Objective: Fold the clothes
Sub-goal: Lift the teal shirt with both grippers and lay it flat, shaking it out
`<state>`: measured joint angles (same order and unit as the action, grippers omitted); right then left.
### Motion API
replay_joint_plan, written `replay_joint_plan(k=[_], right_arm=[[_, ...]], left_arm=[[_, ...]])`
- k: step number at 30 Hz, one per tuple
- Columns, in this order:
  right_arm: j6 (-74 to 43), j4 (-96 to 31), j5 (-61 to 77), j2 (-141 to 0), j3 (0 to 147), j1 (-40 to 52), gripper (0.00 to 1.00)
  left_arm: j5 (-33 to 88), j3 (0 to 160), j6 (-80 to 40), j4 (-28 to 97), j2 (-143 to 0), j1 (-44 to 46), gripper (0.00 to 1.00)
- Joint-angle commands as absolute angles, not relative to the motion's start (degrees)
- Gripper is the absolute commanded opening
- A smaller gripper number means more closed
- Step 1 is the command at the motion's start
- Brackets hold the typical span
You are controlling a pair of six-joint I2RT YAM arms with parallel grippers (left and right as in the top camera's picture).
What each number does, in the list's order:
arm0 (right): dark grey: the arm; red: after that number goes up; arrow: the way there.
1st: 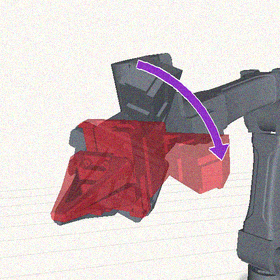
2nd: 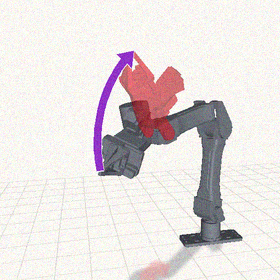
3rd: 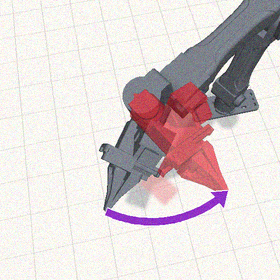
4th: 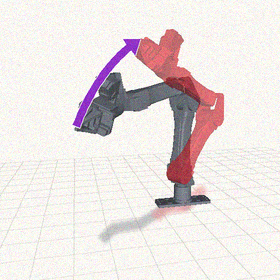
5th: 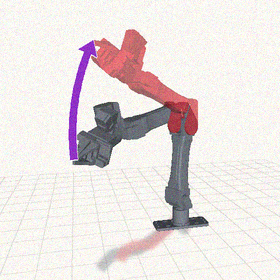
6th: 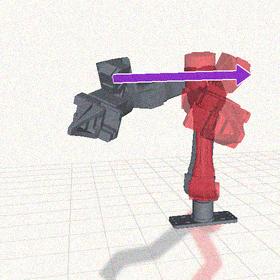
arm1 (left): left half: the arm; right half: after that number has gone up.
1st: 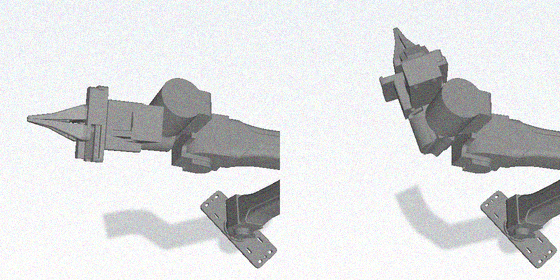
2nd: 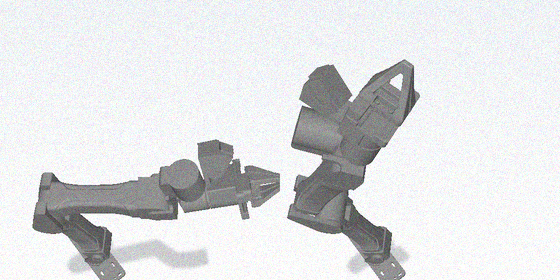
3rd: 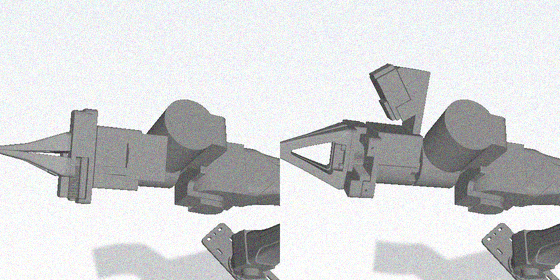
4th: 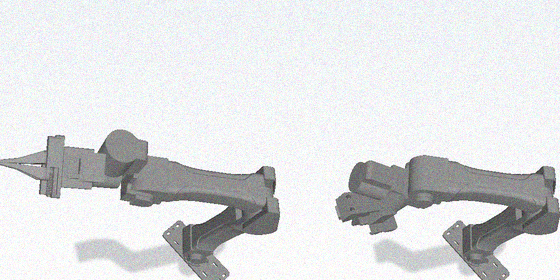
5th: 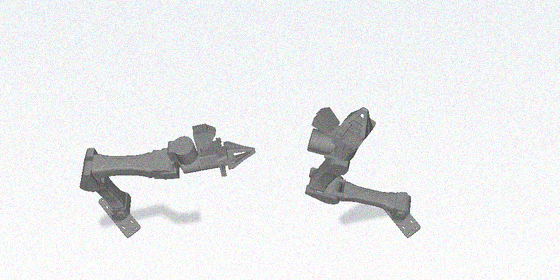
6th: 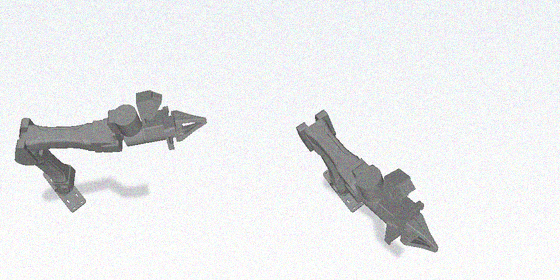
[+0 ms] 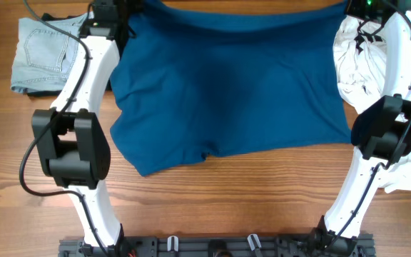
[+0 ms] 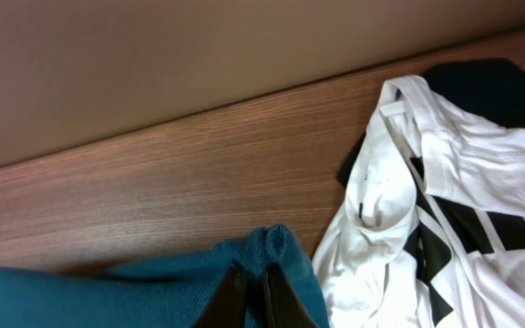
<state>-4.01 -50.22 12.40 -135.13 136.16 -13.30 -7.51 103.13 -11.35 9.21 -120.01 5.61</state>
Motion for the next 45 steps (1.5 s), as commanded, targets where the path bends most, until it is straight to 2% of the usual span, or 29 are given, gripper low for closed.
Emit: replay_joint_plan(k=[1,6,12,22,27,32,38,41,45], right_arm=[[-4.5,-52.0,11.7,-134.5,136.3,-14.1,0.04],[-3.4,-57.8,12.4,-134.1,136.3,-16.1,0.04],[-1.5,-61.0,18.1,-127.2,137.3,-18.3,0.04],[-1.1,-72.3,12.4,-91.9,137.8,-20.0,0.04],[-1.6,-77.8,9.6,-77.8,137.8,-24.4,0.04],[-4.3,-78.2,0.1,-67.6,137.8,-27.1,0.04],[-4.6,-79.3,-1.5,-71.2,137.5,-27.1,0.04],[-4.4,-82.2,-1.5,-77.5,137.5,-27.1,0.04],[-3.3,-87.0,-1.5,-92.4,137.5,-27.1,0.04]], left_arm=[[-9.8,103.5,-10.9,13.1,-117.4,6.1,0.04],[-9.9,103.5,-10.9,25.3,-113.4,6.0,0.04],[-11.0,103.7,-10.7,27.0,-104.0,6.0,0.04],[-11.0,103.7,-10.7,37.0,-69.2,6.0,0.04],[-11.0,103.7,-10.7,41.0,-56.9,6.0,0.04],[-13.7,103.6,-9.2,41.4,-48.9,6.0,0.04],[-17.2,103.6,-9.0,41.2,-51.7,6.0,0.04],[-17.2,103.6,-9.0,42.2,-57.4,6.0,0.04],[-15.9,103.6,-9.9,43.8,-71.9,6.0,0.04]])
